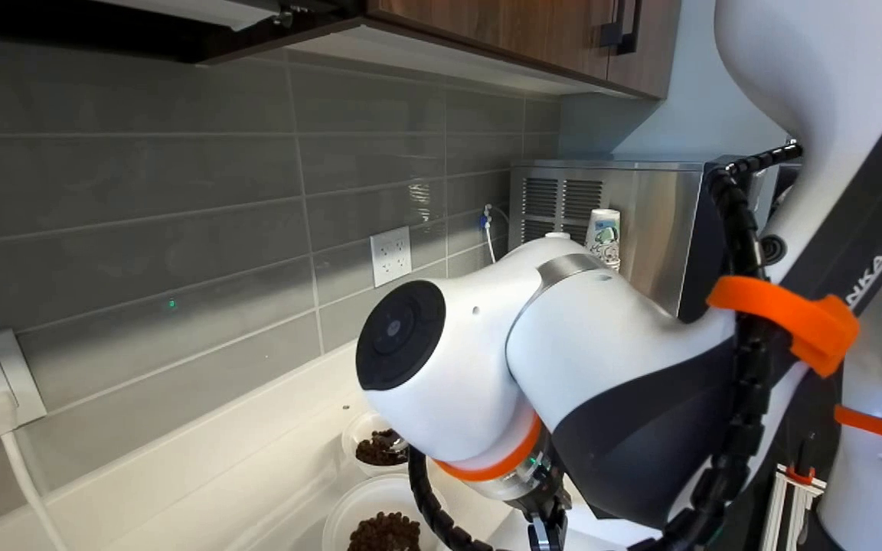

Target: Unfold the wipe on the table

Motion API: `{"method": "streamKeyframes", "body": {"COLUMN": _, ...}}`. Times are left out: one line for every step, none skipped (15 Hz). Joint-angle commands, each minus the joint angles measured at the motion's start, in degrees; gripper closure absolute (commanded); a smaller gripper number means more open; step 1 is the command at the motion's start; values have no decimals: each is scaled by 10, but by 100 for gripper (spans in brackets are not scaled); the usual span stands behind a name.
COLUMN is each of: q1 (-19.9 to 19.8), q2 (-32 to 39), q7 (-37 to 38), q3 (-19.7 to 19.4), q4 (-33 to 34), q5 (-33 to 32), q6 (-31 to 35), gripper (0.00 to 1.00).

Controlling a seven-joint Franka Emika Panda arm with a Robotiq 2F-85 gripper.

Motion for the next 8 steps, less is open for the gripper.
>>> {"method": "streamKeyframes", "body": {"q1": 10, "q2": 46, "q7": -6, "q3": -8, "q4": 13, "q5": -10, "q6": 13, "gripper": 100}}
{"method": "streamKeyframes", "body": {"q1": 11, "q2": 53, "q7": -7, "q3": -10, "q4": 16, "q5": -8, "q6": 17, "gripper": 74}}
{"method": "streamKeyframes", "body": {"q1": 11, "q2": 58, "q7": -9, "q3": -13, "q4": 19, "q5": -9, "q6": 25, "gripper": 73}}
{"method": "streamKeyframes", "body": {"q1": 10, "q2": 60, "q7": -13, "q3": -16, "q4": 22, "q5": -7, "q6": 31, "gripper": 68}}
{"method": "streamKeyframes", "body": {"q1": 9, "q2": 61, "q7": -15, "q3": -21, "q4": 26, "q5": -6, "q6": 38, "gripper": 60}}
{"method": "streamKeyframes", "body": {"q1": 8, "q2": 63, "q7": -19, "q3": -25, "q4": 31, "q5": -4, "q6": 42, "gripper": 53}}
{"method": "streamKeyframes", "body": {"q1": 6, "q2": 62, "q7": -25, "q3": -31, "q4": 37, "q5": 1, "q6": 45, "gripper": 44}}
{"method": "streamKeyframes", "body": {"q1": 4, "q2": 61, "q7": -31, "q3": -36, "q4": 43, "q5": 6, "q6": 45, "gripper": 38}}
